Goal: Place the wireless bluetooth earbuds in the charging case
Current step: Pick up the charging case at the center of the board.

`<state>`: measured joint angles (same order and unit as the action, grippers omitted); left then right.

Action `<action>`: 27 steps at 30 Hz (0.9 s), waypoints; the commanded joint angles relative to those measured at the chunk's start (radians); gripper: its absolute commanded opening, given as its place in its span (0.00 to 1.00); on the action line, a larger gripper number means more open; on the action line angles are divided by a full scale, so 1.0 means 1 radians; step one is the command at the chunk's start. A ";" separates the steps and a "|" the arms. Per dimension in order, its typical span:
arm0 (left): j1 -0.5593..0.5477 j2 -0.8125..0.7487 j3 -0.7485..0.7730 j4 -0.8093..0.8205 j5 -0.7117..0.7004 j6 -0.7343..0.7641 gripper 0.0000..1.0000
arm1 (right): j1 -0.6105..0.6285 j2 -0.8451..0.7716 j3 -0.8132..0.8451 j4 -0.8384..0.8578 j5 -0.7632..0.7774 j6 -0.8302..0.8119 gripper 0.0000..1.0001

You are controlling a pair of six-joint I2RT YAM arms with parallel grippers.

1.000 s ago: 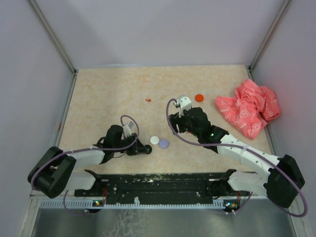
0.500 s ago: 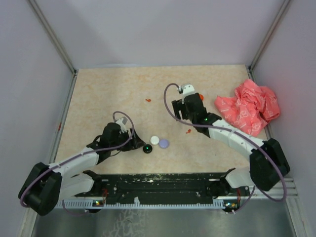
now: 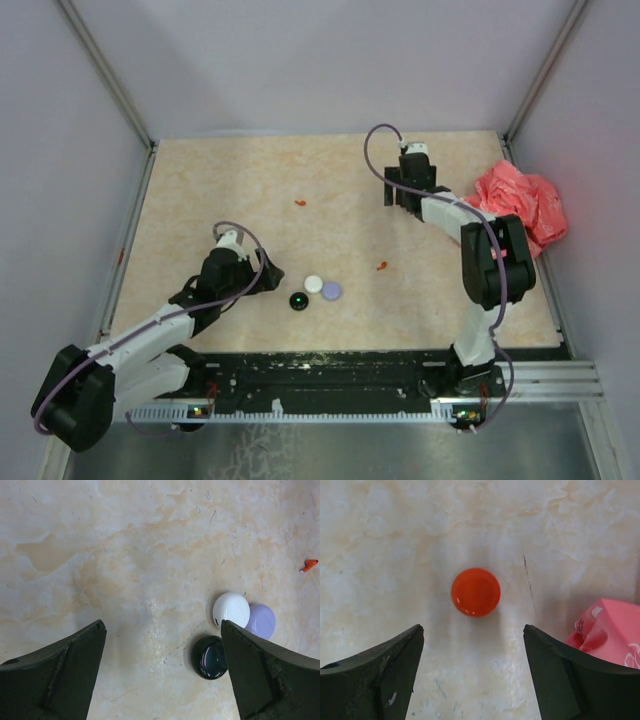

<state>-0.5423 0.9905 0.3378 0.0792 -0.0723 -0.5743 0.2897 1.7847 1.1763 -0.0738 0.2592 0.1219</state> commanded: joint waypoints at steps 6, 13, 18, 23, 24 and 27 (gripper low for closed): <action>0.004 0.003 -0.002 0.087 0.015 0.100 1.00 | -0.056 0.199 0.235 -0.027 -0.067 0.036 0.74; 0.003 0.025 0.006 0.121 0.080 0.125 0.99 | -0.059 0.289 0.315 -0.102 -0.066 0.035 0.67; 0.004 0.023 0.010 0.135 0.100 0.131 0.98 | -0.066 0.308 0.318 -0.116 -0.069 0.049 0.61; 0.004 0.029 0.016 0.137 0.114 0.131 0.98 | -0.069 0.322 0.315 -0.116 -0.067 0.046 0.60; 0.003 0.032 0.018 0.137 0.116 0.130 0.98 | -0.069 0.323 0.316 -0.117 -0.069 0.044 0.60; 0.003 0.034 0.017 0.143 0.123 0.124 0.98 | -0.069 0.324 0.314 -0.115 -0.073 0.035 0.58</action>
<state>-0.5415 1.0195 0.3378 0.1879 0.0254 -0.4614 0.2268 2.0995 1.4551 -0.1898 0.1886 0.1650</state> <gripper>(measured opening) 0.980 0.598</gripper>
